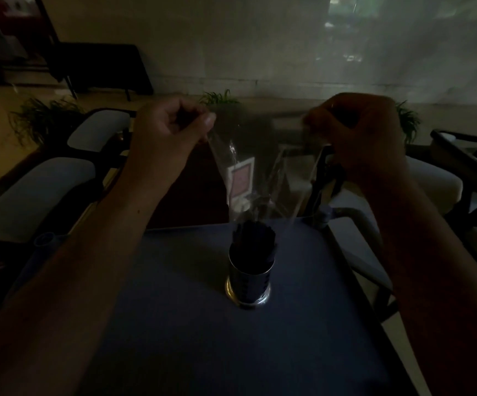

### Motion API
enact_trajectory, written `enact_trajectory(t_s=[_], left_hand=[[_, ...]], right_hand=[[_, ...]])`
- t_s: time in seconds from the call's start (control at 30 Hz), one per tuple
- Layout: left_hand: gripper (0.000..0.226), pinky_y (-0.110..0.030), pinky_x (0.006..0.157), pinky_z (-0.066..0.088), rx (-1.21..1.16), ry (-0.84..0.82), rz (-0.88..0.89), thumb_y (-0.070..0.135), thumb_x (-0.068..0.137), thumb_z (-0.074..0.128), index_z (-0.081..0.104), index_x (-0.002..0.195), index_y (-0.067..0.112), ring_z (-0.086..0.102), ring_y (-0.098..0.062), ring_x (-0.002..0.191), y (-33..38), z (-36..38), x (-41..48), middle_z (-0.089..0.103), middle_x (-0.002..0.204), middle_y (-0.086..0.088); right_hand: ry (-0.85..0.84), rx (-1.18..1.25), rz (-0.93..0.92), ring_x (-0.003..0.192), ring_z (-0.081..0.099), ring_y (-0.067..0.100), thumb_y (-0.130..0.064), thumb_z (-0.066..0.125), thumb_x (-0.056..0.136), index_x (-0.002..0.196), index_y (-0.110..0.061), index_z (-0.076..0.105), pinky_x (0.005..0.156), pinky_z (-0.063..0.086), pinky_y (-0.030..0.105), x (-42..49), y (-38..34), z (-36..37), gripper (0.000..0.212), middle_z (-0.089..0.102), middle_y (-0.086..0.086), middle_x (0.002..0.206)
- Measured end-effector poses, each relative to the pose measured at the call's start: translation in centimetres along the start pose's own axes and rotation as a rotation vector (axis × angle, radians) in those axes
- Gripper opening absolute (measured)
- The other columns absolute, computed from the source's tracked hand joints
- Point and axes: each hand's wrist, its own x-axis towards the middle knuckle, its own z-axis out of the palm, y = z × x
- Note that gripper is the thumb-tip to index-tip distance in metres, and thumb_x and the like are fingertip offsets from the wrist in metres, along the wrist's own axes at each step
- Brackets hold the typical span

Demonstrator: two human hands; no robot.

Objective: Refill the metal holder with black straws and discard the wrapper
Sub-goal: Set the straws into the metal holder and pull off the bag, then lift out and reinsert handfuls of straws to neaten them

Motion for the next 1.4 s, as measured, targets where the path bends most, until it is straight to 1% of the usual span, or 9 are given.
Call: enact_trajectory(t_s=[0.1, 0.37, 0.53, 0.73, 0.93, 1.07, 1.2, 1.3, 1.4], left_hand=[[0.009, -0.022, 0.068, 0.056, 0.016, 0.042, 0.054, 0.027, 0.084, 0.069, 0.068, 0.079, 0.034, 0.067, -0.009, 0.069, 1.0, -1.4, 0.5, 0.071, 0.073, 0.012], [0.014, -0.016, 0.049, 0.045, 0.254, 0.108, 0.008, 0.025, 0.086, 0.068, 0.065, 0.079, 0.037, 0.057, 0.001, 0.052, 1.7, -7.3, -2.0, 0.066, 0.064, 0.018], [0.006, -0.017, 0.038, 0.042, 0.38, 0.167, -0.094, 0.025, 0.091, 0.063, 0.064, 0.085, 0.023, 0.053, -0.007, 0.036, 0.1, -11.9, -5.0, 0.065, 0.055, 0.013], [0.007, -0.04, 0.053, 0.059, 0.231, 0.067, -0.258, 0.02, 0.094, 0.059, 0.064, 0.089, 0.019, 0.069, -0.021, 0.053, -4.3, -14.4, -7.5, 0.07, 0.066, -0.003], [0.017, -0.023, 0.053, 0.057, 0.069, -0.015, -0.315, 0.032, 0.091, 0.058, 0.066, 0.09, 0.016, 0.073, -0.019, 0.067, -7.3, -17.1, -9.1, 0.074, 0.084, -0.001], [0.027, -0.022, 0.057, 0.057, 0.034, -0.014, -0.35, 0.039, 0.092, 0.056, 0.069, 0.083, 0.017, 0.071, -0.016, 0.067, -8.3, -17.5, -11.1, 0.074, 0.083, -0.001], [0.014, -0.018, 0.057, 0.054, 0.112, -0.024, -0.443, 0.025, 0.091, 0.064, 0.067, 0.078, 0.023, 0.067, -0.01, 0.063, -10.0, -17.4, -15.2, 0.07, 0.073, -0.001], [0.009, -0.013, 0.057, 0.052, 0.174, -0.114, -0.578, 0.026, 0.087, 0.068, 0.063, 0.08, 0.03, 0.066, -0.007, 0.066, -11.7, -16.9, -19.2, 0.068, 0.078, 0.005], [0.025, -0.022, 0.061, 0.053, 0.105, -0.113, -0.737, 0.01, 0.083, 0.073, 0.063, 0.087, 0.033, 0.065, -0.009, 0.069, -13.6, -16.0, -23.7, 0.069, 0.077, 0.003]], right_hand=[[-0.011, 0.044, -0.043, 0.064, 0.066, 0.022, -0.028, 0.062, 0.093, 0.086, -0.01, 0.073, 0.06, 0.055, 0.028, 0.8, -1.0, -0.3, 0.023, 0.071, 0.005, 0.074], [-0.122, 0.251, -0.032, 0.055, 0.062, -0.007, -0.022, 0.063, 0.093, 0.08, -0.023, 0.069, 0.05, 0.042, 0.005, 0.3, -2.9, 5.1, 0.015, 0.065, -0.019, 0.058], [-0.305, 0.291, 0.024, 0.045, 0.06, 0.0, -0.022, 0.063, 0.094, 0.082, -0.026, 0.067, 0.047, 0.046, 0.014, -1.0, -4.2, 10.7, 0.013, 0.065, -0.011, 0.055], [-0.359, 0.267, 0.12, 0.061, 0.069, 0.002, -0.018, 0.057, 0.097, 0.087, -0.026, 0.064, 0.051, 0.051, 0.012, -3.9, -4.9, 14.9, 0.014, 0.069, -0.005, 0.084], [-0.348, 0.286, 0.207, 0.088, 0.069, 0.004, -0.03, 0.056, 0.092, 0.096, -0.028, 0.066, 0.077, 0.058, 0.029, -7.2, -4.9, 17.7, 0.01, 0.07, -0.009, 0.094], [-0.324, 0.371, 0.218, 0.094, 0.069, 0.008, -0.045, 0.057, 0.09, 0.106, -0.03, 0.065, 0.077, 0.058, 0.027, -10.0, -5.7, 18.1, 0.023, 0.07, -0.011, 0.1], [-0.342, 0.387, 0.315, 0.089, 0.069, 0.004, -0.029, 0.053, 0.097, 0.099, -0.036, 0.067, 0.072, 0.053, 0.013, -14.6, -5.3, 18.8, 0.015, 0.071, -0.013, 0.097], [-0.354, 0.314, 0.429, 0.082, 0.069, -0.001, -0.01, 0.061, 0.093, 0.088, -0.04, 0.07, 0.07, 0.051, 0.011, -18.7, -3.9, 20.3, 0.032, 0.073, -0.015, 0.086], [-0.394, 0.205, 0.503, 0.08, 0.065, -0.01, 0.0, 0.067, 0.086, 0.086, -0.035, 0.068, 0.068, 0.046, 0.004, -23.0, -2.3, 21.8, 0.035, 0.07, -0.016, 0.084]])
